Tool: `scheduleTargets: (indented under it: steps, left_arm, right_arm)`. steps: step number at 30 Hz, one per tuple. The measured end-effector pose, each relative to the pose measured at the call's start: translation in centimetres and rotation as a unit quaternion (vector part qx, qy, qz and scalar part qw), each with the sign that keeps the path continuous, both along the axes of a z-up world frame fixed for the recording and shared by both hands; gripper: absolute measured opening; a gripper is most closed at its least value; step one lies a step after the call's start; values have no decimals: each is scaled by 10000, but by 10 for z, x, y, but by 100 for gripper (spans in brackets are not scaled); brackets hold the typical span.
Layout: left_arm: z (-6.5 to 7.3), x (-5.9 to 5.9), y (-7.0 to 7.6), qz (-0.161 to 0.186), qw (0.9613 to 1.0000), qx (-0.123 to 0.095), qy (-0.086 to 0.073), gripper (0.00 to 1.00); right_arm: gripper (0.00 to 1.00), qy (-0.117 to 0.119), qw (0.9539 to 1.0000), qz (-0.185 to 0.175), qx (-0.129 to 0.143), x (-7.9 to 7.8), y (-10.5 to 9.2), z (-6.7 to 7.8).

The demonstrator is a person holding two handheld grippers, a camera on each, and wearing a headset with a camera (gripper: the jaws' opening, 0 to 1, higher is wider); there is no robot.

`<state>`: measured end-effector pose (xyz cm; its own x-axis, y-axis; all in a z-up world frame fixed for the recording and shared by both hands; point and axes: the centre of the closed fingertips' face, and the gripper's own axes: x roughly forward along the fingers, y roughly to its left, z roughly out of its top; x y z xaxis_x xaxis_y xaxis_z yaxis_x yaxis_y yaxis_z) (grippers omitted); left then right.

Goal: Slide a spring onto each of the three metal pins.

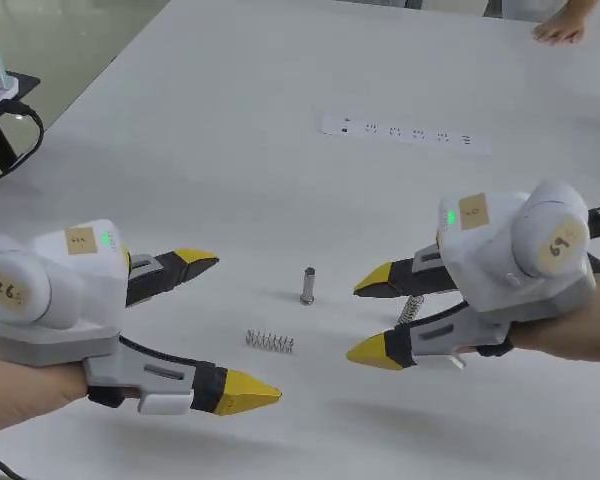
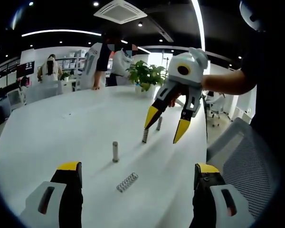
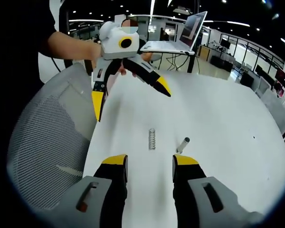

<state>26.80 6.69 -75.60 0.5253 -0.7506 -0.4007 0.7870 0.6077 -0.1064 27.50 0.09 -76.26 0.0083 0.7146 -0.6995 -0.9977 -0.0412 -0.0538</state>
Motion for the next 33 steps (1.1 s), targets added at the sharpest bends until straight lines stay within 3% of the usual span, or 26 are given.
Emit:
scheduleTargets:
  steps: [12,33]
  left_arm:
    - [0,-1,2,16,10000,-4,5,95]
    - [-10,-2,7,-7,10000,-40,89,94]
  right_arm:
    - [32,-88,9994,295,-162,1,25,-12]
    - [29,116,9976,399,-546,-2,49,-48]
